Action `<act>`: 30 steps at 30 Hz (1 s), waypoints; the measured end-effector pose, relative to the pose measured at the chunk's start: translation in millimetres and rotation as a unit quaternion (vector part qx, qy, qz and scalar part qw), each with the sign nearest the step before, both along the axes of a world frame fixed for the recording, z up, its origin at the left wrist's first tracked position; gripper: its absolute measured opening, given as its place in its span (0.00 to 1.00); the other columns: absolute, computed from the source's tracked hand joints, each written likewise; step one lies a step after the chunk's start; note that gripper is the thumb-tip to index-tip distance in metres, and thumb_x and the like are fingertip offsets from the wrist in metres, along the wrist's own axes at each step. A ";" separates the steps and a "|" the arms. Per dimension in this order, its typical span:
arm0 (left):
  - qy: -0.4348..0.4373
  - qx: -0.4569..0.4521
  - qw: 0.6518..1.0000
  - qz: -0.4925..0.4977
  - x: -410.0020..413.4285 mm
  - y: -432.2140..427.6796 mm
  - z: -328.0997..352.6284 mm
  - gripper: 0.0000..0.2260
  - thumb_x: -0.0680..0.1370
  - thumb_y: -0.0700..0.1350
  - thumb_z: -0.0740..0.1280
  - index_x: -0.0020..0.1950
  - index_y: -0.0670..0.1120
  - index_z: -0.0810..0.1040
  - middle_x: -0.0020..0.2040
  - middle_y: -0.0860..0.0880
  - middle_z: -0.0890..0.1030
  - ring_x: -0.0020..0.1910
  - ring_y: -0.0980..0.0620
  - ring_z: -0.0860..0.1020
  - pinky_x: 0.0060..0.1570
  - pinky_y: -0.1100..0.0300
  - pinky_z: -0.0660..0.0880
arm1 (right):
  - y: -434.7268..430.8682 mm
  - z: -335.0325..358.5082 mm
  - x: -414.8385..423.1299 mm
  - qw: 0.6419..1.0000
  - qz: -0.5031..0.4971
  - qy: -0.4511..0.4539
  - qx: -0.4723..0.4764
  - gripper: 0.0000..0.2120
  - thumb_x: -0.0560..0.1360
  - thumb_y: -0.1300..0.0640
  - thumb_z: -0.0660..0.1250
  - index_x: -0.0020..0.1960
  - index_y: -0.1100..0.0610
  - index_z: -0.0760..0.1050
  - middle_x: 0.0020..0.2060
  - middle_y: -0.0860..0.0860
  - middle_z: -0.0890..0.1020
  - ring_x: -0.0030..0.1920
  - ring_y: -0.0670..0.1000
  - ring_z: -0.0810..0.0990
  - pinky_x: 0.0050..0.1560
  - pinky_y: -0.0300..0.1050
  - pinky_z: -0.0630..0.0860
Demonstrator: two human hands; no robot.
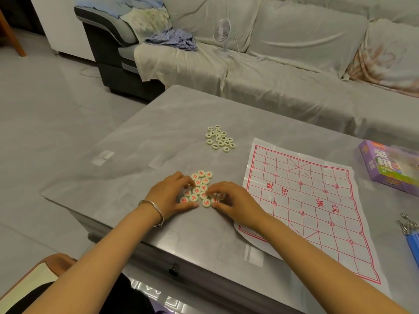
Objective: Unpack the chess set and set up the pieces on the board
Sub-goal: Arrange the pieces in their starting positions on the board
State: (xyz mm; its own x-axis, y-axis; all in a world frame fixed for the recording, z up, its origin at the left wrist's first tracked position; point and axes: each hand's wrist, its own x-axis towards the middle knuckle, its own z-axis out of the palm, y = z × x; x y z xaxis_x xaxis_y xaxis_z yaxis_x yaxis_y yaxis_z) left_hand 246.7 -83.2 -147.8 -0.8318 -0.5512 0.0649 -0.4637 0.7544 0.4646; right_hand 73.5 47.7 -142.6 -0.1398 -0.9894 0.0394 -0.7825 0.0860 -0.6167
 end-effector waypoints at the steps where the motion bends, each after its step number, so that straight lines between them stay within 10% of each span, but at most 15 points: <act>1: 0.005 -0.001 1.000 -0.011 0.3 0.7 -0.8 0.21 0.69 0.59 0.70 0.58 0.52 0.73 0.56 0.52 0.73 0.50 0.53 0.74 0.45 0.63 0.70 | 0.6 0.7 0.2 1.000 0.007 0.002 0.005 0.15 0.75 0.54 0.67 0.61 0.48 0.75 0.61 0.46 0.76 0.57 0.44 0.74 0.58 0.37 0.72; 30: 0.047 0.014 0.998 -0.045 3.1 1.4 -3.3 0.14 0.71 0.53 0.71 0.53 0.49 0.79 0.44 0.55 0.72 0.40 0.56 0.72 0.39 0.75 0.66 | -10.0 -8.7 -7.4 0.998 -0.022 0.046 -0.038 0.17 0.75 0.50 0.66 0.62 0.52 0.76 0.56 0.48 0.77 0.54 0.45 0.72 0.53 0.35 0.70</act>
